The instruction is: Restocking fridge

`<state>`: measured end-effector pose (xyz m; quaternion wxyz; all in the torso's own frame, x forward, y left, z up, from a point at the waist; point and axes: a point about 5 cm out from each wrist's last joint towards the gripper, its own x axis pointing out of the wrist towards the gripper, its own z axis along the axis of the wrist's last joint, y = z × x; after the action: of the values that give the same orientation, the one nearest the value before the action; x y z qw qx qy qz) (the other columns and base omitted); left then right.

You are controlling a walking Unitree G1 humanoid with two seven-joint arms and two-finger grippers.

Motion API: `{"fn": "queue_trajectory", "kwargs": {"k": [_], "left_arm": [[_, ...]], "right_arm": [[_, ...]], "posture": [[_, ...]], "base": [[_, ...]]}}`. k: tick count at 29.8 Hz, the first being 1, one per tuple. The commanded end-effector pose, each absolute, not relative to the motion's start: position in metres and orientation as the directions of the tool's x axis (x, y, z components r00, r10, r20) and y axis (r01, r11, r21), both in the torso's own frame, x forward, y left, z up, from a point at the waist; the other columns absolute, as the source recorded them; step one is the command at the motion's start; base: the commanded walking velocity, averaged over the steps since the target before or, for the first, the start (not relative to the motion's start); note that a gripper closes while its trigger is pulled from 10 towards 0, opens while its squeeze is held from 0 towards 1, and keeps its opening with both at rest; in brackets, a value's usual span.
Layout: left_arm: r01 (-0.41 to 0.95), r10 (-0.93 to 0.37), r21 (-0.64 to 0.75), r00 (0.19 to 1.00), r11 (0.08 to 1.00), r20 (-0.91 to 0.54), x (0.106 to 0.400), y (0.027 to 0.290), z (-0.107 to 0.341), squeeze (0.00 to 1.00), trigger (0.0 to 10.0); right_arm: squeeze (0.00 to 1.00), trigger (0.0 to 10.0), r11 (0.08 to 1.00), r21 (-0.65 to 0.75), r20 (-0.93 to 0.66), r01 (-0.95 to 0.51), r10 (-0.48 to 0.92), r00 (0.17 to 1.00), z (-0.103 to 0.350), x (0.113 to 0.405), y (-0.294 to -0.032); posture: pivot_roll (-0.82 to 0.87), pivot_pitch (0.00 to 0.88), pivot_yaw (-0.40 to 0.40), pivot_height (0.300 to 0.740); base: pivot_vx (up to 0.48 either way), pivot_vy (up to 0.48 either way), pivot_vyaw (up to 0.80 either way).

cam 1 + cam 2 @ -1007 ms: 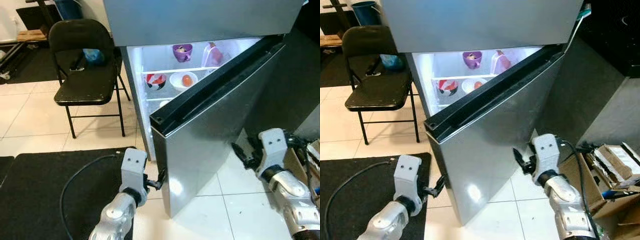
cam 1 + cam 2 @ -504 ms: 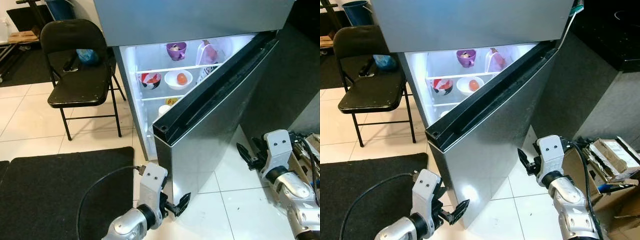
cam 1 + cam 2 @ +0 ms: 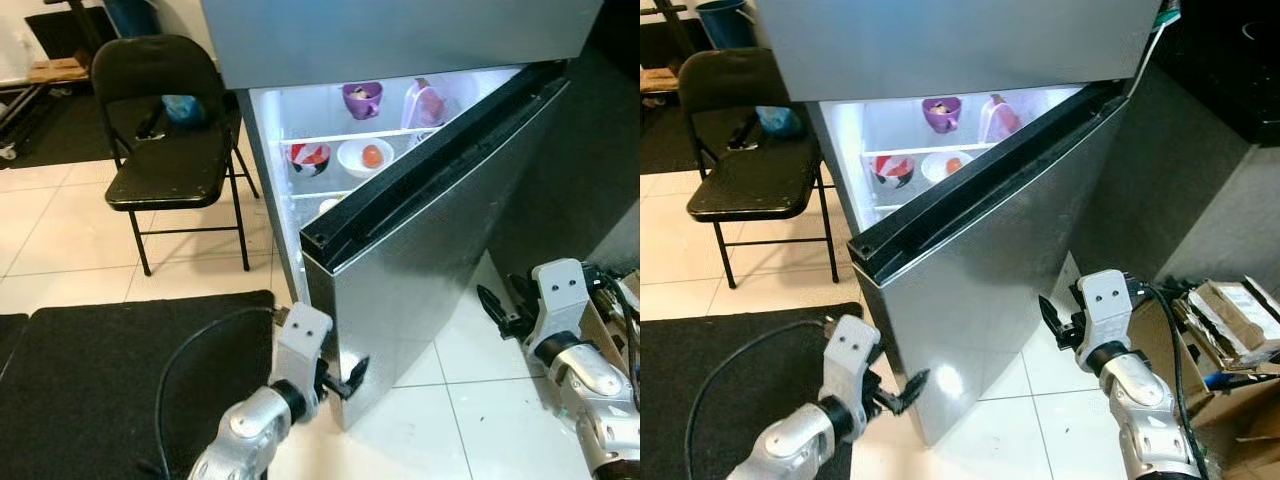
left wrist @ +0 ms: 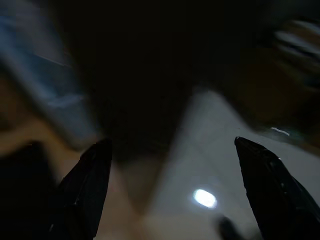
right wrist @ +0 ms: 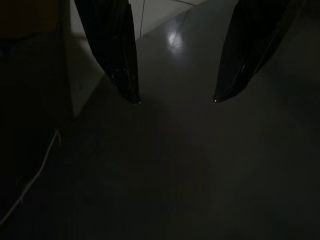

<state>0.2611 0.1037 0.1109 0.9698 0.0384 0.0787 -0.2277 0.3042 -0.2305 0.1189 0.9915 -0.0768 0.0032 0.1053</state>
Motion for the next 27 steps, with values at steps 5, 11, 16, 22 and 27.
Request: {"fn": "queue_trajectory", "kwargs": {"k": [5, 11, 16, 22, 27], "left_arm": [[0.195, -0.197, 0.172, 0.980, 0.966, -0.002, 0.304, 0.139, 0.137, 0.00, 10.0], [-0.150, 0.109, 0.309, 0.983, 0.939, 0.144, 0.352, 0.218, 0.183, 0.00, 10.0], [-0.548, 0.474, 0.452, 0.836, 0.704, 0.275, 0.356, 0.294, 0.221, 0.00, 10.0], [-0.597, 0.519, 0.371, 0.802, 0.711, 0.294, 0.352, 0.314, 0.234, 0.00, 10.0], [-0.328, 0.257, 0.341, 0.937, 0.881, 0.238, 0.361, 0.257, 0.205, 0.00, 10.0]], "right_arm": [[0.00, 10.0, 0.965, -0.154, -0.021, -0.211, 0.211, 0.977, 0.118, 0.302, -0.233], [0.00, 10.0, 0.964, -0.150, -0.011, -0.218, 0.218, 0.976, 0.120, 0.303, -0.231], [0.00, 10.0, 0.966, -0.148, -0.006, -0.213, 0.214, 0.977, 0.120, 0.302, -0.231], [0.00, 10.0, 0.968, -0.144, -0.006, -0.208, 0.209, 0.978, 0.119, 0.301, -0.232], [0.00, 10.0, 0.967, -0.144, -0.010, -0.211, 0.212, 0.977, 0.118, 0.301, -0.233]], "posture": [[-0.14, 0.192, 0.043, 0.740], [-0.14, 0.188, 0.042, 0.740], [-0.14, 0.187, 0.047, 0.740], [-0.13, 0.185, 0.047, 0.740], [-0.13, 0.190, 0.048, 0.740]], "base": [[0.000, 0.000, 0.00], [0.000, 0.000, 0.00], [0.000, 0.000, 0.00], [0.000, 0.000, 0.00], [0.000, 0.000, 0.00]]}}
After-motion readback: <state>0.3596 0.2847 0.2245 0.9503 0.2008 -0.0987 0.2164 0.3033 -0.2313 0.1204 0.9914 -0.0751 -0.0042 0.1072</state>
